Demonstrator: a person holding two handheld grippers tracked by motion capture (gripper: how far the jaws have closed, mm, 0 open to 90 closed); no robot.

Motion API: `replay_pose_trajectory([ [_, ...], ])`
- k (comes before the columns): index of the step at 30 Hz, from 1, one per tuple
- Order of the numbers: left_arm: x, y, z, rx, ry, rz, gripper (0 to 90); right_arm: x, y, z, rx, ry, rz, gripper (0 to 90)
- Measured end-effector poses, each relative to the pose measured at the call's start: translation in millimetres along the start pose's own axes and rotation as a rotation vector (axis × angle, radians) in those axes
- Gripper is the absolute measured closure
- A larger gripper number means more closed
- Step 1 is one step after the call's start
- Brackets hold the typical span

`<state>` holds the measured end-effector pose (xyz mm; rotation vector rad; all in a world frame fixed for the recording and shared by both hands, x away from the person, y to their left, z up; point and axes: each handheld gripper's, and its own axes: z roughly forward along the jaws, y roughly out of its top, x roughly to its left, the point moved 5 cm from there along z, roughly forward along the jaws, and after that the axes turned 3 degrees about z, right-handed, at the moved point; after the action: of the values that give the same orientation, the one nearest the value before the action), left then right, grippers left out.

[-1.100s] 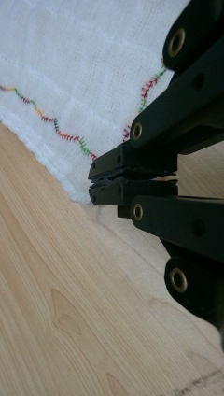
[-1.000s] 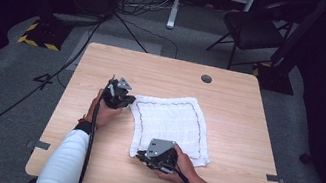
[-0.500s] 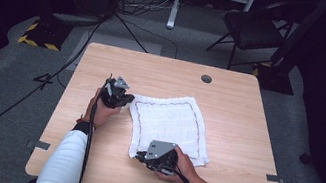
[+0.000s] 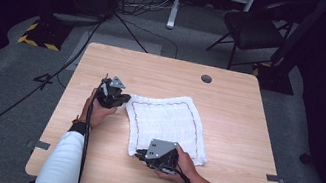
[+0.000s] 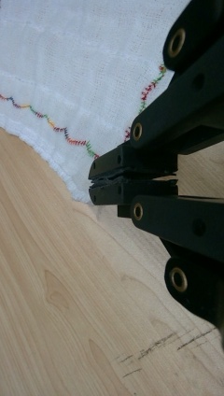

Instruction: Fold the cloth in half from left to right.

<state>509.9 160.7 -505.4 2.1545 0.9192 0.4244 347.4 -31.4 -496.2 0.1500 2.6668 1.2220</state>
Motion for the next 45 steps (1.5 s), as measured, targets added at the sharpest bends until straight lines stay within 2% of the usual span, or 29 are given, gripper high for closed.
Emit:
replay_pose_trajectory([
  [2, -2.0, 2.8, 2.7, -0.007, 0.003, -0.005, 86.7, -1.5, 0.5, -2.2, -0.008, -0.003, 0.001, 84.0],
  [9, -9.2, 11.1, 6.7, -0.028, 0.017, 0.003, 86.9, -15.3, 0.6, -26.3, -0.049, -0.047, 0.036, 84.0],
  [14, -12.3, 22.7, 3.3, -0.096, 0.023, -0.013, 86.9, -21.0, -2.0, -40.4, -0.06, -0.081, 0.049, 84.0],
  [20, -23.6, 36.6, 15.3, -0.097, 0.015, 0.006, 86.8, -28.2, -12.1, -54.0, -0.06, -0.097, 0.071, 84.0],
  [24, -31.9, 47.4, 21.6, -0.095, -0.01, 0.033, 86.7, -32.8, -19.4, -69.9, -0.074, -0.12, 0.102, 84.0],
  [26, -36.5, 53.4, 24.2, -0.096, -0.02, 0.033, 86.7, -33.4, -21.2, -73.4, -0.077, -0.123, 0.107, 84.0],
  [31, -44.9, 70.5, 28.7, -0.104, -0.026, 0.058, 86.7, -36.2, -31.1, -88.3, -0.08, -0.162, 0.13, 83.9],
  [34, -48.5, 77.4, 32.3, -0.102, -0.024, 0.075, 86.8, -38.3, -36.0, -96.3, -0.083, -0.184, 0.148, 83.9],
  [38, -52.3, 86.5, 38.6, -0.107, -0.033, 0.074, 86.8, -41.2, -42.5, -107.0, -0.085, -0.212, 0.166, 83.9],
  [42, -58.1, 95.2, 43.7, -0.105, -0.045, 0.11, 86.8, -45.2, -49.6, -117.1, -0.089, -0.23, 0.194, 83.9],
  [45, -60.7, 100.5, 48.2, -0.101, -0.049, 0.114, 86.8, -46.6, -53.6, -124.1, -0.09, -0.242, 0.205, 83.9],
])
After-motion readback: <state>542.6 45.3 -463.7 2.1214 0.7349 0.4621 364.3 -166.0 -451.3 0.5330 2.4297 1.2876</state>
